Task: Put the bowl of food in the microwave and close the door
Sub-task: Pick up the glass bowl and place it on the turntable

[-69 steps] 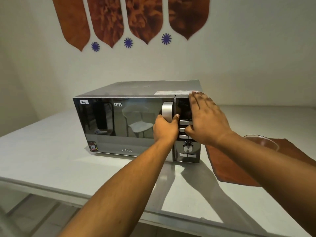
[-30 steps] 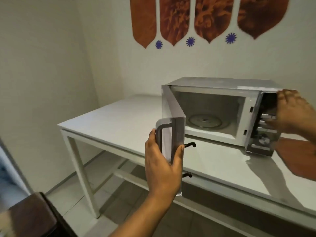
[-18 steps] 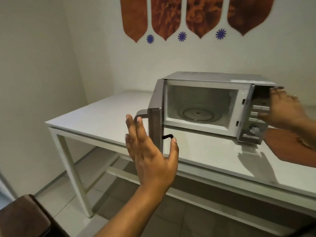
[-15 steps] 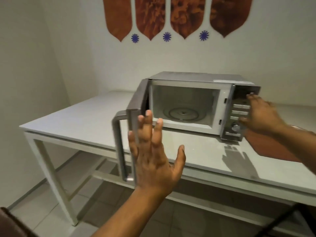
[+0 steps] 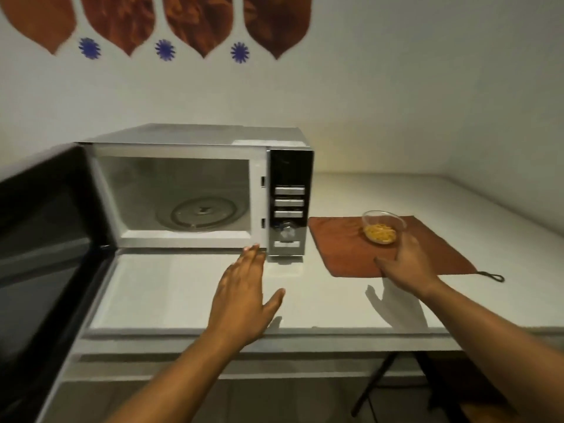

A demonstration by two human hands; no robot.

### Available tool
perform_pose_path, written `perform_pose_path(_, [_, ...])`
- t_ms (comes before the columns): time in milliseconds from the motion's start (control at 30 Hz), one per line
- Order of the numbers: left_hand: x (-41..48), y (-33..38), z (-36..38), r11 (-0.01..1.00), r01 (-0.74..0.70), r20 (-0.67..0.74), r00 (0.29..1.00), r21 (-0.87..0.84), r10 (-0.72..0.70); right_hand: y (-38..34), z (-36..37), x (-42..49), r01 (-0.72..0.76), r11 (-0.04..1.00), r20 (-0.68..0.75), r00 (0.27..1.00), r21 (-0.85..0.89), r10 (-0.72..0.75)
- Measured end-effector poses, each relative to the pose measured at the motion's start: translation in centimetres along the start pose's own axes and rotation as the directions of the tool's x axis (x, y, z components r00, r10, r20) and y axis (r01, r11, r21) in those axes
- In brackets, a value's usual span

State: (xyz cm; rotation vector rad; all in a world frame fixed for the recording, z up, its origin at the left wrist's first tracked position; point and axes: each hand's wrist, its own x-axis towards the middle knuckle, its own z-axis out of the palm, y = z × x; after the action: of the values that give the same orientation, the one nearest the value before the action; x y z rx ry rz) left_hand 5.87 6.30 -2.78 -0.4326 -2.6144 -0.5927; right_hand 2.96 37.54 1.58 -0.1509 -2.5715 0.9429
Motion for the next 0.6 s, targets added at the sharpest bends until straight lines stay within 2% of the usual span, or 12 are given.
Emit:
perform_pose_path(267, [3.8,0.4,7.5,0.988,0.112,0.189,0.973,0.107,-0.131,7.1,-0.5,7.3,-0.027,0.999,-0.019,0.999,-0.038,0.026])
perform_pose_path(400, [3.8,0.1,8.8,0.986,0.103,0.297,0.945,0.128,-0.137,8.7,-0.6,9.4,-0.034,0.996,0.042,0.998,-0.085,0.038])
perform_pose_path(533, [3.9,-0.4,9.0,0.983,0.116,0.332,0.93,0.141,-0.158,9.7,-0.5,11.4,-0.018,0.992,0.081,0.996,-0.125,0.028])
perform_pose_path(600, [3.9,-0.3,8.8,0.981,0.128,0.331,0.928,0.145,-0.17,10.2,-0.2,12.3,-0.032,0.994,0.148,0.988,-0.108,0.048])
